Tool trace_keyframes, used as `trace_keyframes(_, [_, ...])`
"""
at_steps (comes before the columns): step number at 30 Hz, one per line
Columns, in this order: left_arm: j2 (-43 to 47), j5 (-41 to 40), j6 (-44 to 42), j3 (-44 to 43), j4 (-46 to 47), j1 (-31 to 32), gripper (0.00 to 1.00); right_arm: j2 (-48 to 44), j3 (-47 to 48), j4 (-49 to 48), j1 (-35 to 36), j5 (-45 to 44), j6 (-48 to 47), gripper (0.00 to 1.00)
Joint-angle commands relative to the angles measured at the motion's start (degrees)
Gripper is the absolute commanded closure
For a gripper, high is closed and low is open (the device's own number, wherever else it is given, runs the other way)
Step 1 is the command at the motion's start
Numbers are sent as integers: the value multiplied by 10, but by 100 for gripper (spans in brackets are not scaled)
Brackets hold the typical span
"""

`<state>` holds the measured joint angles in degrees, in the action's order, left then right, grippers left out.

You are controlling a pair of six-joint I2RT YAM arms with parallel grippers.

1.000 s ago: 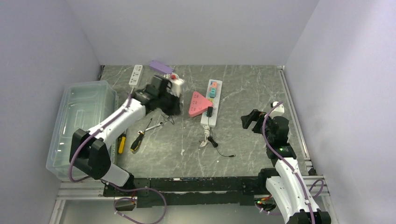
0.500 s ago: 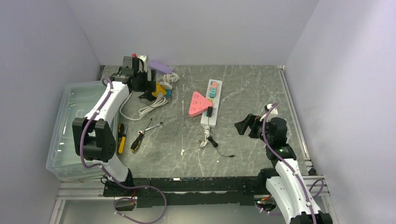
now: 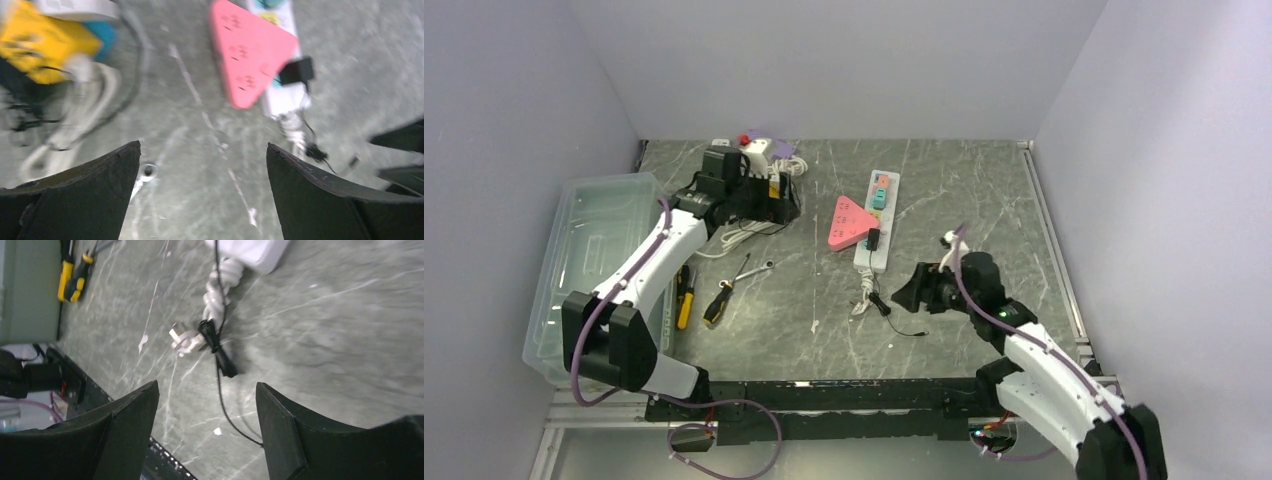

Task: Pull the plug off the socket
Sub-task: Move the socket to the center of the board.

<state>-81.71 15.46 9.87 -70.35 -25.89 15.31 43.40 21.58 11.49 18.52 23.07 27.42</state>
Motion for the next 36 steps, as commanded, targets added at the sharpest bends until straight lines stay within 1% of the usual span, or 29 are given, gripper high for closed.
trace_keyframes(1, [3,122,52,33,39,13,0,65,18,-106,91,-87,59,29])
trace_keyframes(3, [10,125,58,38,39,13,0,109,33,-133,120,-110,70,37])
trace_keyframes(4, [14,122,57,38,33,14,0,129,43,-136,135,-137,75,40])
trace_keyframes(5, [17,117,54,34,24,14,0,145,54,-136,147,-170,78,41])
trace_keyframes(7, [28,109,49,33,10,15,0,168,81,-122,164,-243,77,42])
trace_keyframes(8, [36,106,48,37,13,15,0,177,98,-111,168,-275,77,40])
trace_keyframes(11, [48,84,37,43,19,17,0,210,147,-85,170,-335,81,31])
trace_keyframes(15, [49,-6,4,21,-24,17,0,291,232,-28,171,-412,124,28])
trace_keyframes(17, [57,-19,-1,26,-19,17,0,332,266,-9,171,-436,134,27])
trace_keyframes(19, [65,-10,2,36,-7,17,0,363,292,1,170,-452,146,27])
trace_keyframes(22, [57,11,8,31,-9,16,0,390,312,-24,172,-426,142,24])
trace_keyframes(24, [53,22,14,28,-11,16,0,415,339,-15,177,-425,142,23])
trace_keyframes(28, [53,39,22,31,-5,17,0,477,415,56,198,-469,142,24])
trace_keyframes(31, [58,30,18,28,-10,17,0,521,464,108,207,-510,157,25])
trace_keyframes(35, [69,16,14,30,-10,17,0,566,517,163,216,-555,167,30])
trace_keyframes(36, [70,16,14,30,-11,17,0,574,524,173,217,-562,169,32])
